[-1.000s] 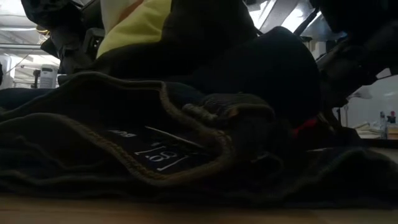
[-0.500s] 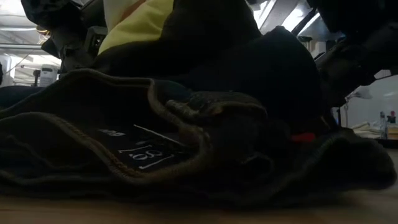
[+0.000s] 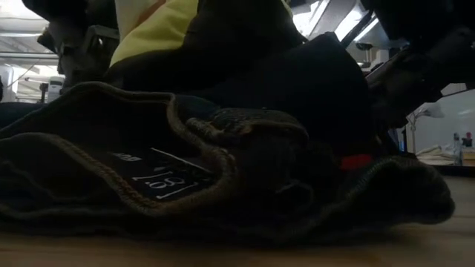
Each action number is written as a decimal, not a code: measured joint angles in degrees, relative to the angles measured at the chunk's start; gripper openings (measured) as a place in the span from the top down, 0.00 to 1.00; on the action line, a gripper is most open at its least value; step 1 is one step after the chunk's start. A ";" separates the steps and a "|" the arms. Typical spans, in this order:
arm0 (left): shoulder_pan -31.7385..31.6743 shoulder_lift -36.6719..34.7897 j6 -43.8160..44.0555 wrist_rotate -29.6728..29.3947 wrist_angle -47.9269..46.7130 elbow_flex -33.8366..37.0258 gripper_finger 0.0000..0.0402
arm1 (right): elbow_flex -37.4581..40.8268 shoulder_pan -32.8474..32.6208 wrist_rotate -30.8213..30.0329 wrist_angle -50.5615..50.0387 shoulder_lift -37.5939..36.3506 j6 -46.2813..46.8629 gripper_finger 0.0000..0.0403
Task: Fold laundry
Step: Put the stacked clothes into the red bin
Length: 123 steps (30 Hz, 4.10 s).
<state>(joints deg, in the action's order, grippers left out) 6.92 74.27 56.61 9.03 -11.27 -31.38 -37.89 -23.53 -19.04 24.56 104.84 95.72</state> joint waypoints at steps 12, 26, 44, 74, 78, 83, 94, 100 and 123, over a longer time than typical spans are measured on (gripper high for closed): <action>1.30 -15.29 3.01 -8.09 -13.78 6.76 0.60 | 0.41 0.04 1.89 0.57 0.00 1.10 0.96; 9.19 -19.71 10.91 -2.80 -22.94 13.56 0.72 | 1.53 0.39 2.18 2.80 -0.11 2.92 0.96; 9.76 -32.00 6.30 -23.51 -13.45 7.63 0.79 | 1.57 0.90 7.81 4.76 0.04 5.41 0.96; 6.60 -19.14 -3.20 -16.73 17.33 20.33 0.58 | 1.57 5.63 15.76 7.43 0.04 4.74 0.97; 6.60 -19.14 -4.27 -16.79 17.42 20.33 0.58 | 1.57 6.01 16.30 7.88 0.07 4.72 0.97; 6.69 -18.98 1.06 -17.22 16.18 20.33 0.58 | 2.06 5.99 15.63 9.08 0.06 4.74 0.97; 6.95 -18.94 5.64 -12.71 18.76 20.93 0.58 | 7.61 5.98 11.67 19.66 -0.02 9.25 0.97; 7.02 -18.52 12.19 -11.38 23.57 24.22 0.58 | 8.09 5.97 11.99 19.72 -0.09 9.22 0.97; 6.87 7.48 15.38 -13.75 48.17 17.53 0.58 | 21.75 5.90 5.29 19.54 -12.02 12.10 0.97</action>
<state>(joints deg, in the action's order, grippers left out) 13.78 81.75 71.99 -4.72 36.90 -13.85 -16.14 -17.63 -13.75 44.09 92.82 107.83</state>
